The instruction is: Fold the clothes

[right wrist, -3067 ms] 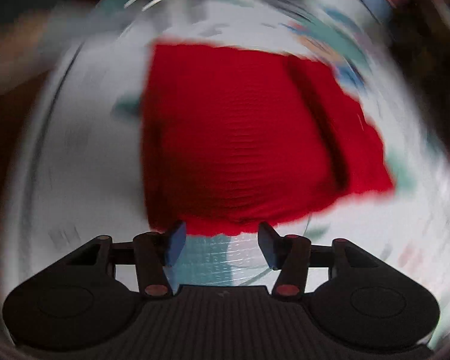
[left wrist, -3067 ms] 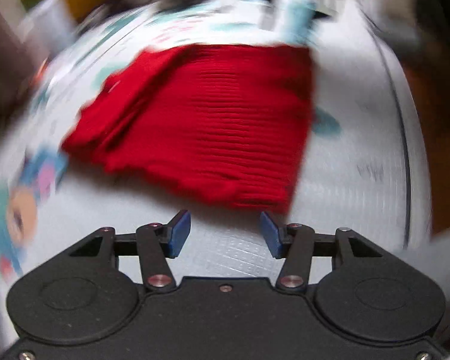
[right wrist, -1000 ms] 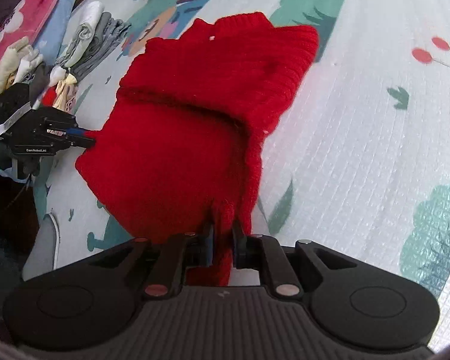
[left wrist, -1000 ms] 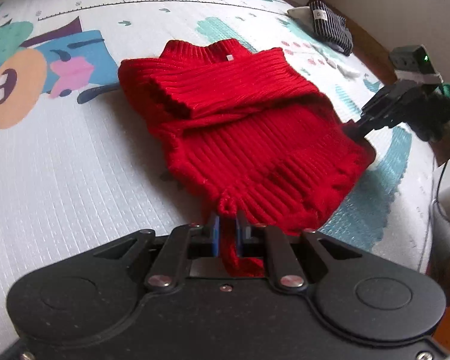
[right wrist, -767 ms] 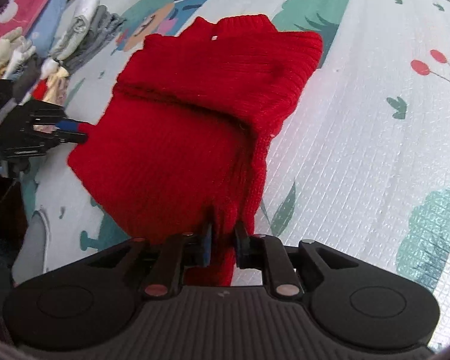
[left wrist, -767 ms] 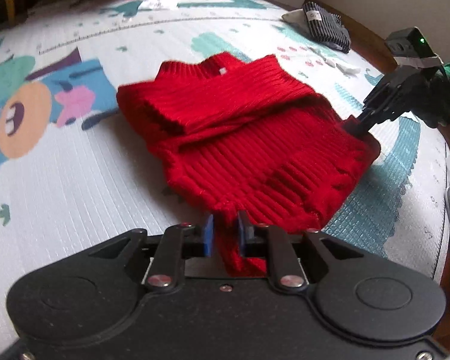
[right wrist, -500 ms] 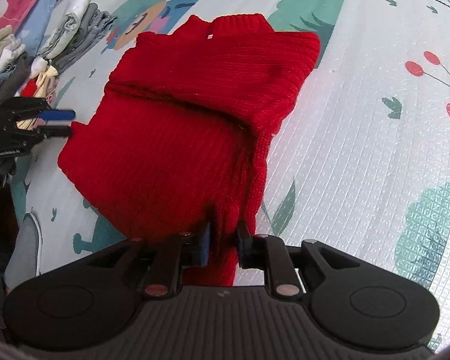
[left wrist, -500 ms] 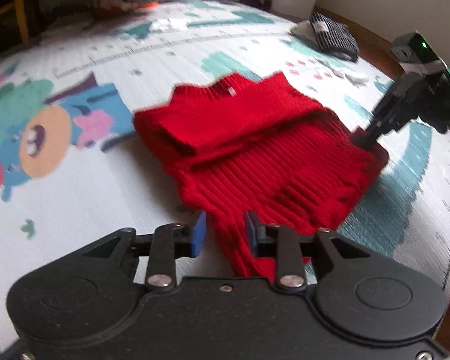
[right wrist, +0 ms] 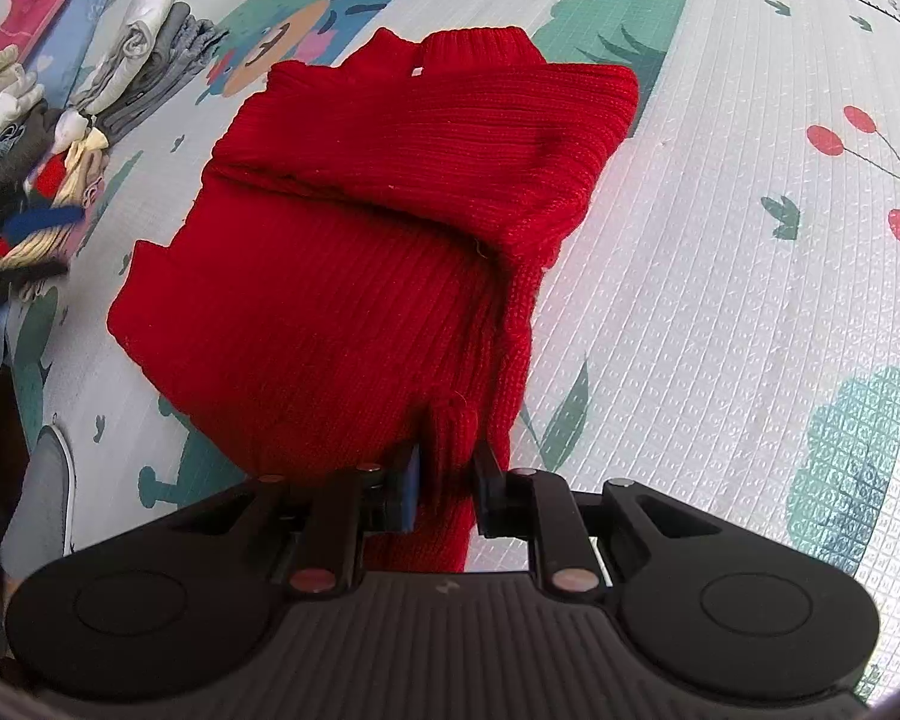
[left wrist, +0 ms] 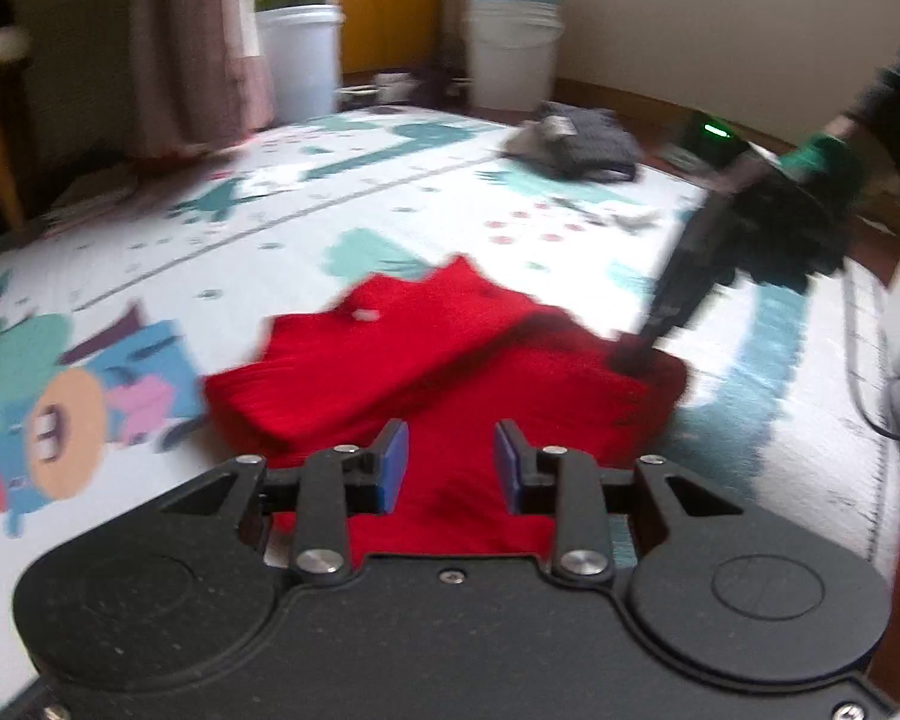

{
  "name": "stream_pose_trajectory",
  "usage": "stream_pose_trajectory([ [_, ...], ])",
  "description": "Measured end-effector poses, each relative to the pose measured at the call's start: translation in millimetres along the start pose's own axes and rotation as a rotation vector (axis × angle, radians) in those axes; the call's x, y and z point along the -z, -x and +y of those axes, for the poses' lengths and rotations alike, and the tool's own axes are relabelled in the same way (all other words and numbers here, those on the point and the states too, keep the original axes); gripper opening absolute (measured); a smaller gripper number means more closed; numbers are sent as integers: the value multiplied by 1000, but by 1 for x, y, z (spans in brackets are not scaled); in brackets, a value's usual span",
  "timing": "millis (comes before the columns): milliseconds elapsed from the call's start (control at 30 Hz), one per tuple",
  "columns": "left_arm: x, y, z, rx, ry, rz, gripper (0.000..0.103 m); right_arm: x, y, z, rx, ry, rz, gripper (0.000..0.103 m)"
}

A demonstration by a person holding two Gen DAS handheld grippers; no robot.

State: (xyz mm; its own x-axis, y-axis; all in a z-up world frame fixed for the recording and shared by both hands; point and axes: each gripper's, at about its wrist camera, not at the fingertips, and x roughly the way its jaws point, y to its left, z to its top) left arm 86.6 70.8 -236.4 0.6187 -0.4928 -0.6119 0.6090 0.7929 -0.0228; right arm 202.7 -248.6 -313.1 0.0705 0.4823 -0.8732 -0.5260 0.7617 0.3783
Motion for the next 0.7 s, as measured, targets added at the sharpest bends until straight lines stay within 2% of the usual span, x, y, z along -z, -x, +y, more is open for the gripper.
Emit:
stream_pose_trajectory([
  [33, 3, -6, -8, 27, -8, 10, 30, 0, 0, 0, 0, 1, -2, 21],
  [100, 12, -26, -18, 32, -1, 41, 30, 2, 1, 0, 0, 9, -10, 21],
  [167, 21, -47, -19, 16, 49, 84, 30, 3, 3, 1, 9, 20, -24, 25],
  [200, 24, -55, -19, 12, 71, 95, 30, 4, 5, 2, 20, 29, -35, 31],
  [233, 27, -61, -19, 13, 86, 104, 30, 6, 9, 3, 40, 46, -58, 35],
  [367, 22, -63, -21, 18, 107, 77, 30, 18, 36, 11, 151, 155, -211, 36],
  [433, 19, -61, -22, 22, 109, 63, 30, 26, 49, 25, 216, 259, -297, 36],
  [533, 13, -57, -24, 27, 117, 38, 30, 32, 52, 57, 177, 404, -345, 35],
  [633, 7, -56, -26, 34, 134, 15, 30, 28, 35, 89, 110, 483, -320, 30],
  [700, 5, -61, -28, 31, 135, 17, 30, 23, 17, 98, 91, 478, -290, 29],
])
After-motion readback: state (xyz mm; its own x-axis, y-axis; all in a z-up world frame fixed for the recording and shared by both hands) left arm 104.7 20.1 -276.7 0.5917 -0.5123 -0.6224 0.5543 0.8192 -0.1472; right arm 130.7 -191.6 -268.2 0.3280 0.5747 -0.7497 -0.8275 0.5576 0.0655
